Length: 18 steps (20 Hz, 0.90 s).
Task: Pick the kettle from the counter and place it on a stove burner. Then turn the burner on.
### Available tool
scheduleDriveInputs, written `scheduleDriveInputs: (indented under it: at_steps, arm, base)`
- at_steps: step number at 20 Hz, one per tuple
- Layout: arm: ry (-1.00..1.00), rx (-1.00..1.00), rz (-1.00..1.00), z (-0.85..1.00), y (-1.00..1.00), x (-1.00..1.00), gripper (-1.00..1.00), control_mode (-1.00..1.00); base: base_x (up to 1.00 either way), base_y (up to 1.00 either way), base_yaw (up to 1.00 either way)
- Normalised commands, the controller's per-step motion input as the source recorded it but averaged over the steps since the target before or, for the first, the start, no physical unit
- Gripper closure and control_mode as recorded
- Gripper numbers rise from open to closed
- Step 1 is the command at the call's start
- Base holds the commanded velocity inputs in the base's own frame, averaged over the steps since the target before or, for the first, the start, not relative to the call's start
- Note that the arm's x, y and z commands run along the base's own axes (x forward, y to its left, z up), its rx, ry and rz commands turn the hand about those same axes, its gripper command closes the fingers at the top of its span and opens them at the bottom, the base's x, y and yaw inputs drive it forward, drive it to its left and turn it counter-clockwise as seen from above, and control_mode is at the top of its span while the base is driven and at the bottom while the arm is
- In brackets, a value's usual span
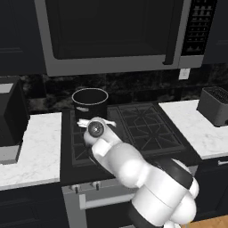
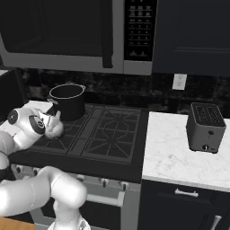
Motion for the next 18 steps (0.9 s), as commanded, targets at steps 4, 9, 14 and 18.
scheduleDriveInputs:
  at_steps: [4,9,14,18]
  arm:
    - [0.00,0.00,0.00,0.49,0.01,-0.57,-1.00,-1.00]
    - [0.00,0.00,0.00,0.43,0.05,-0.77,-1.00,-1.00]
    - [-0.02,-0.04,-0.03,0.09,0.27,-0.97,-1.00,-1.00]
    - [-0.02,-0.08,-0.06,0.00,0.41,-0.88,-1.00,-1.00]
  base:
    - [0.00,0.00,0.00]
    - [0.00,0.00,0.00]
    - [0.00,0.00,0.00]
    - [0.00,0.00,0.00]
